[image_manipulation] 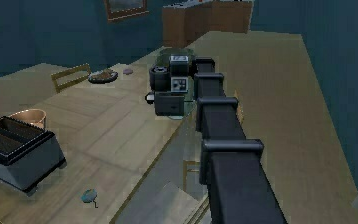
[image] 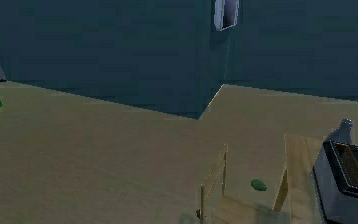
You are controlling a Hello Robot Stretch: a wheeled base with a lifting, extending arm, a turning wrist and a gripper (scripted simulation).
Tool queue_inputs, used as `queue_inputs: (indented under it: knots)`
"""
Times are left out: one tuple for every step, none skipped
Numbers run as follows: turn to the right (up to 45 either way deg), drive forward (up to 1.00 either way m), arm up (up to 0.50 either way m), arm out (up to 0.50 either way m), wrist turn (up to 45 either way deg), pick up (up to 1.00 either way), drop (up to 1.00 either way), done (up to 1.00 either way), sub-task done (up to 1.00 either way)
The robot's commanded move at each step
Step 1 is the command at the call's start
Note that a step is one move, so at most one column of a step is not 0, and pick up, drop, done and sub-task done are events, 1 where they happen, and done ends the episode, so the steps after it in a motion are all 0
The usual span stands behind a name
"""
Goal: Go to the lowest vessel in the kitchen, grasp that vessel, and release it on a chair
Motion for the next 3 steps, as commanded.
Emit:
queue_inputs:
  knots:
    - [0.0, 0.00, -0.40, 0.00, 0.0, 0.00, 0.00, 0.00, 0.00]
    - [0.0, 0.00, -0.50, 0.00, 0.0, 0.00, 0.00, 0.00, 0.00]
    - [0.0, 0.00, 0.00, 0.00, 0.0, 0.00, 1.00, 0.00, 0.00]
